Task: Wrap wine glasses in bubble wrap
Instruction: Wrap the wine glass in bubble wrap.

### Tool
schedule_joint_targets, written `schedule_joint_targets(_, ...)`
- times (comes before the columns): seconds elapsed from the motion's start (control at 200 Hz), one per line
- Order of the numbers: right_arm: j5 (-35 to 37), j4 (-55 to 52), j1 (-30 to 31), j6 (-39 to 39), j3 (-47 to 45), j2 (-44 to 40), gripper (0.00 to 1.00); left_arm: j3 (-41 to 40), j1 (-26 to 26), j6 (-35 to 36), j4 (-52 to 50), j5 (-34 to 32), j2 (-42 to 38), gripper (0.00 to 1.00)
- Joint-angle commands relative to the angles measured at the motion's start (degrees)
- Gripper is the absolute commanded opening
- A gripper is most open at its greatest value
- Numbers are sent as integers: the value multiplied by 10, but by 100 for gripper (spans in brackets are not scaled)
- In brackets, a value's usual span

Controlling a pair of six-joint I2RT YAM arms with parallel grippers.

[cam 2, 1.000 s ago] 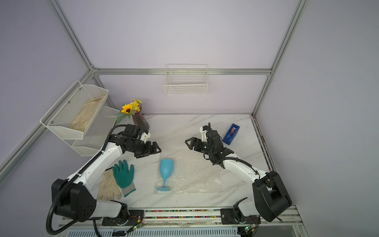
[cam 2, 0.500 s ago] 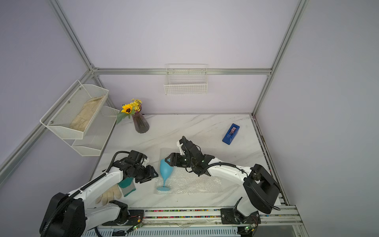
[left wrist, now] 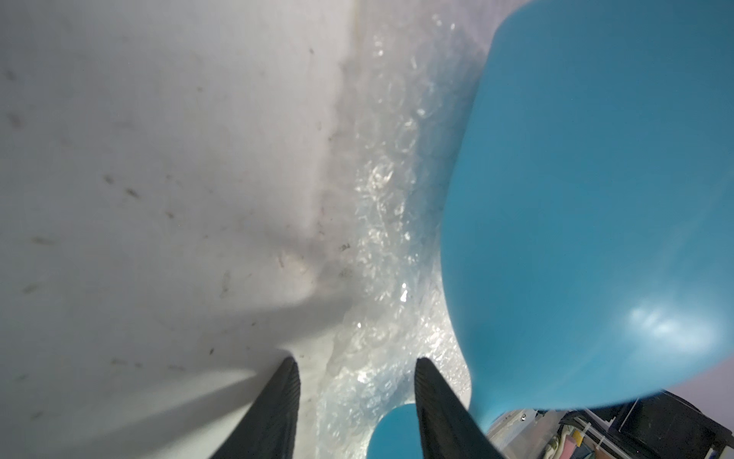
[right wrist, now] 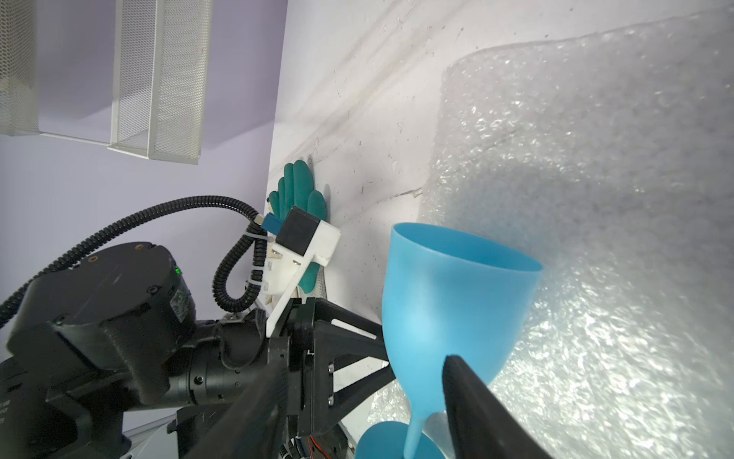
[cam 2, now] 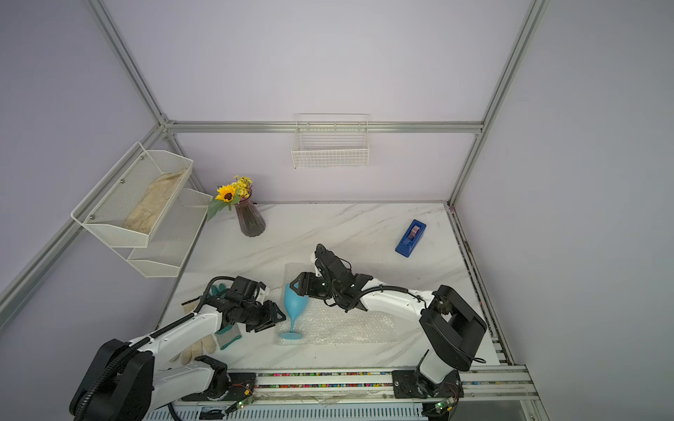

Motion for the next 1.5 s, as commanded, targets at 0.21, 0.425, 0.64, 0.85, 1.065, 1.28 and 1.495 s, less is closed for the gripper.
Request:
schedule_joint_targets(0.21,-5,6,3,23,-9,3,65,-22,-5,-17,44,35,2,26)
schedule_joint_targets(0.425,-17,4,2,33,-18,8,65,-8,-21,-25,42,33,-27,18)
schedule_joint_targets(0.64,-13,-1,-9,55,-41,-7,65,9,-37,-46,38,29,-56,12)
schedule_joint_targets(0.85,-23,6,-38,58,-89,-40,65,43,-68,-67,36,16,-52,3)
schedule_joint_targets(1.065,-27,9,-52,57,-117,-71,65,82,-110,-92,36,-8,-55,1)
schedule_joint_targets(1.28,-32,10,-64,50,-132,-90,65,113,-143,-107,39,-24,-43,0)
schedule_joint_targets(1.495,-42,12,-90,48,-163,-110,65,149,-192,-132,65,-36,-19,0)
